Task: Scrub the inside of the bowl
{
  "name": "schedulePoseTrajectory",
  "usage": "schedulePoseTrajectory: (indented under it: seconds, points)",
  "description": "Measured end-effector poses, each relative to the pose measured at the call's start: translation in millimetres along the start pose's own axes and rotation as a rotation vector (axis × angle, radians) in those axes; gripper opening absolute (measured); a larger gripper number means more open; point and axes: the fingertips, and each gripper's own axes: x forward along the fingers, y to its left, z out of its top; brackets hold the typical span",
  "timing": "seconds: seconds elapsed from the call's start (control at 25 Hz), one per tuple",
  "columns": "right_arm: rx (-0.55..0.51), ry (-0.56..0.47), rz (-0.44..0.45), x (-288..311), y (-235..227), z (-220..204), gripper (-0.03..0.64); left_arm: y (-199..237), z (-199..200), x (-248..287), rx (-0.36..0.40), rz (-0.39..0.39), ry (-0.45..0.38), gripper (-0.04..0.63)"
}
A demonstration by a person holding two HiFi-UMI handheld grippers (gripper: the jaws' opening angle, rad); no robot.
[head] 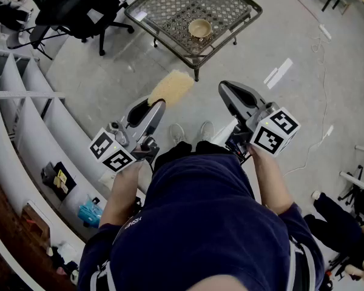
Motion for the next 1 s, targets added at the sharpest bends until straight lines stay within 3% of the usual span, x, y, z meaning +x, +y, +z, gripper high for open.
schedulePoseTrajectory:
  seconds: [0.4, 1.0]
  points:
    - [-0.015, 0.011, 0.011, -5, -8, -5, 0.006, -3, -10, 3, 0.005, 0.018, -0.008, 0.077]
    - [0.013, -0.017, -0.007, -27, -57, 30, 0.008, -1, -3, 38, 0.027, 0.053, -0.028, 0.077]
